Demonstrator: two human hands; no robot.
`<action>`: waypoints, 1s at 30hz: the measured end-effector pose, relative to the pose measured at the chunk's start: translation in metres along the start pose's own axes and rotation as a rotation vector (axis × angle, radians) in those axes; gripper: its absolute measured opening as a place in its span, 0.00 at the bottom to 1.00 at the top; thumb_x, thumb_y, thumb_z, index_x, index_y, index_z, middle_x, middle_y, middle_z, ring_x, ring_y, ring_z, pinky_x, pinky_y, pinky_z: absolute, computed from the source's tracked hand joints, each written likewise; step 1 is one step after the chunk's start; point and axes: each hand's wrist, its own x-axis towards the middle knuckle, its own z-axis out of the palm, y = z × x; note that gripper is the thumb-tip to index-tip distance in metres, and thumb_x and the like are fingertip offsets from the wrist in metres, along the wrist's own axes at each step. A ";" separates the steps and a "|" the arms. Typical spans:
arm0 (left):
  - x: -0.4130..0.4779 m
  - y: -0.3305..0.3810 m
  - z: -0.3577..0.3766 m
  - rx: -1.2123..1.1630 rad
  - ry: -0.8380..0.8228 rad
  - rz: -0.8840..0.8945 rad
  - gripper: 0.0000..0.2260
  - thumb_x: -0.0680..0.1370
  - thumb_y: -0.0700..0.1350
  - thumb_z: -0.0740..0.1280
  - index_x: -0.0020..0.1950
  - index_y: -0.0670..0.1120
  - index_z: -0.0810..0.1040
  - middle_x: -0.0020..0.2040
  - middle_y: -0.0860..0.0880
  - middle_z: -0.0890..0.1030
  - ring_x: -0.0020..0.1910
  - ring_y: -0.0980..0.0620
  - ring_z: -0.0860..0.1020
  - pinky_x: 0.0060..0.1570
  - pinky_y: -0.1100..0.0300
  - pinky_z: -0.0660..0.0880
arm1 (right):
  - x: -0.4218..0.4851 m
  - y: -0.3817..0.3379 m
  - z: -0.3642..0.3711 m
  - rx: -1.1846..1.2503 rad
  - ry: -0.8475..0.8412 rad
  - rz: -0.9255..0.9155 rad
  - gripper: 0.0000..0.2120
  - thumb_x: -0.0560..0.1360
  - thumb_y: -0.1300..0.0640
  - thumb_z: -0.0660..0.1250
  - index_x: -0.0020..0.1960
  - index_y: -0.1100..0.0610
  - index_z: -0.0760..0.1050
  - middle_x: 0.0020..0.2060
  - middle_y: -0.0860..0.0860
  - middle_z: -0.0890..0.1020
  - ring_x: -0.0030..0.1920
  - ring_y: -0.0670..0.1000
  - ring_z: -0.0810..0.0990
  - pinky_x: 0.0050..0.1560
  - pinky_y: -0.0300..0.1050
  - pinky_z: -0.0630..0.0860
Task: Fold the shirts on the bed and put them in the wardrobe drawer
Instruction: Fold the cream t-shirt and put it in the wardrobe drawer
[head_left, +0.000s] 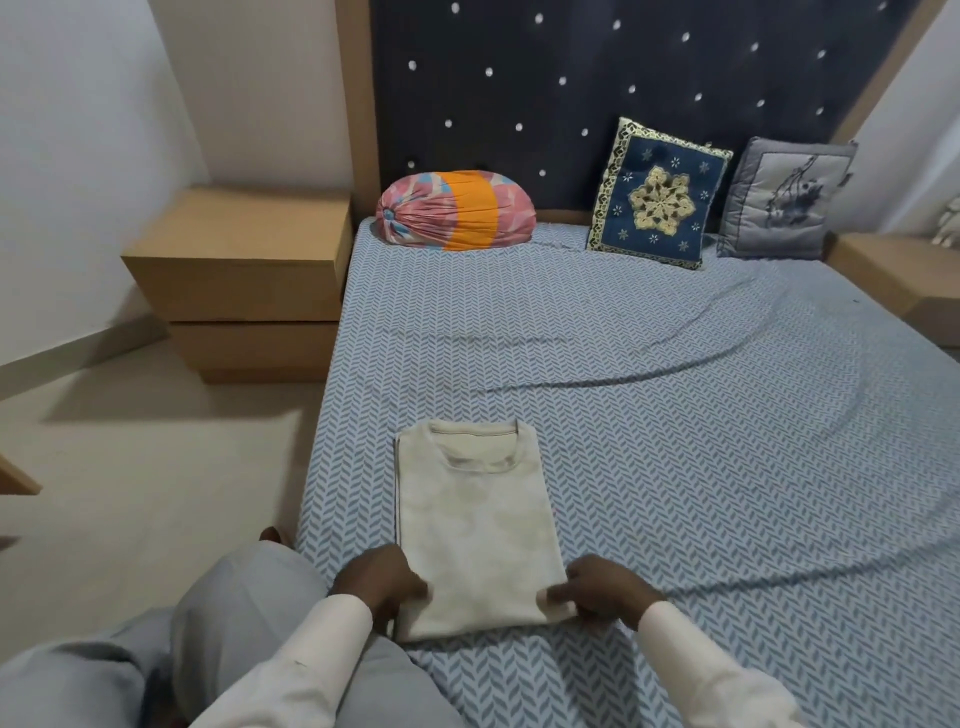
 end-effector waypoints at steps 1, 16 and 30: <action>0.004 0.001 -0.004 -0.039 0.080 -0.014 0.19 0.71 0.55 0.72 0.54 0.45 0.76 0.52 0.43 0.82 0.48 0.44 0.82 0.43 0.59 0.77 | 0.008 -0.004 -0.003 -0.033 0.079 -0.013 0.16 0.70 0.44 0.75 0.39 0.56 0.75 0.27 0.51 0.78 0.26 0.48 0.77 0.27 0.37 0.71; 0.071 0.035 -0.047 -0.440 0.519 0.049 0.08 0.75 0.46 0.69 0.43 0.40 0.80 0.46 0.42 0.83 0.48 0.41 0.80 0.44 0.55 0.73 | 0.106 -0.083 -0.045 0.273 0.545 -0.175 0.06 0.75 0.54 0.69 0.43 0.56 0.76 0.40 0.53 0.80 0.43 0.53 0.77 0.41 0.44 0.67; 0.095 0.021 -0.051 -0.634 0.555 -0.078 0.05 0.74 0.47 0.70 0.45 0.48 0.84 0.50 0.47 0.84 0.52 0.42 0.80 0.49 0.57 0.74 | 0.136 -0.091 -0.048 0.516 0.506 -0.155 0.05 0.74 0.55 0.68 0.48 0.52 0.81 0.44 0.49 0.82 0.41 0.50 0.79 0.34 0.36 0.70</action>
